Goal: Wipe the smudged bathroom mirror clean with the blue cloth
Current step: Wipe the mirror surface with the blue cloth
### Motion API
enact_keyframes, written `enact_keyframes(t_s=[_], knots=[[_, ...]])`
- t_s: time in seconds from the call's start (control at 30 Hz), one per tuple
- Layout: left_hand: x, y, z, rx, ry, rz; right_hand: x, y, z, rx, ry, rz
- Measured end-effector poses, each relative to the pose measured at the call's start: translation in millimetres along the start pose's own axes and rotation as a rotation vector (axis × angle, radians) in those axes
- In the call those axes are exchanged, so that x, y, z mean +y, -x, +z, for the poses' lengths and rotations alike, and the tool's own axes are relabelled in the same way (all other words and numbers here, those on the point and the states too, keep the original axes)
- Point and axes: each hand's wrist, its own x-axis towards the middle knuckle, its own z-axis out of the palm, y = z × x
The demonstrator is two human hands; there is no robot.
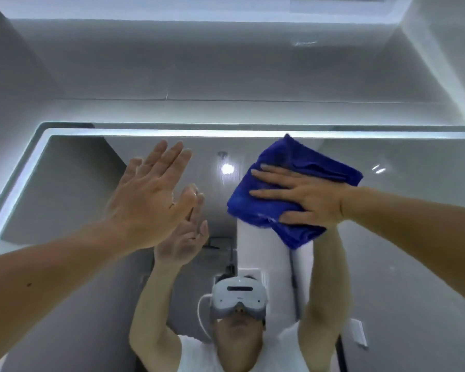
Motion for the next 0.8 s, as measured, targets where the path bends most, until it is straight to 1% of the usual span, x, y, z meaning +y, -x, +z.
enact_keyframes(t_s=[0.07, 0.13, 0.2, 0.23, 0.27, 0.3, 0.33, 0.37, 0.43, 0.5, 0.53, 0.57, 0.63, 0.67, 0.8], knots=[[-1.7, -0.8, 1.4, 0.003, 0.004, -0.02, 19.1, -19.6, -9.4, 0.079, -0.046, 0.359], [-1.0, -1.4, 2.9, -0.005, 0.024, -0.037, 28.1, -56.4, -17.5, 0.109, -0.079, 0.653], [-1.8, -0.1, 4.3, -0.011, 0.02, -0.033, 25.5, -97.0, -26.0, 0.098, -0.138, 0.859], [-3.8, 1.2, 4.5, -0.005, 0.011, -0.031, 23.2, -115.0, -29.2, 0.103, -0.169, 0.923], [-6.8, 2.5, 4.1, 0.002, 0.003, -0.031, 19.5, -129.5, -31.2, 0.113, -0.187, 0.947], [-9.9, 4.0, 3.4, 0.008, 0.0, -0.033, 13.6, -139.6, -32.2, 0.125, -0.181, 0.924], [-12.7, 5.4, 2.6, 0.009, 0.0, -0.035, 6.0, -144.7, -31.2, 0.141, -0.141, 0.854], [-15.2, 6.7, 1.9, 0.008, 0.001, -0.034, -3.4, -145.5, -28.0, 0.161, -0.075, 0.742], [-17.3, 9.8, 2.1, 0.01, -0.005, -0.028, -29.0, -138.6, -16.4, 0.194, 0.016, 0.452], [-14.8, 11.5, 4.0, 0.005, -0.013, -0.025, -59.4, -119.7, 0.8, 0.178, -0.023, 0.196], [-12.2, 12.2, 5.5, 0.001, -0.017, -0.03, -71.5, -106.4, 10.3, 0.158, -0.059, 0.103], [-10.0, 12.3, 6.4, 0.0, -0.021, -0.032, -76.6, -92.6, 17.7, 0.142, -0.079, 0.057], [-7.4, 13.0, 6.4, 0.003, -0.018, -0.028, -62.7, -69.1, 20.3, 0.129, -0.089, 0.083], [-6.7, 12.9, 5.6, 0.003, -0.016, -0.018, -47.8, -60.4, 15.9, 0.132, -0.09, 0.151], [-7.2, 11.9, -0.6, -0.004, -0.031, 0.003, 24.9, -48.9, -13.0, 0.167, -0.077, 0.569]])
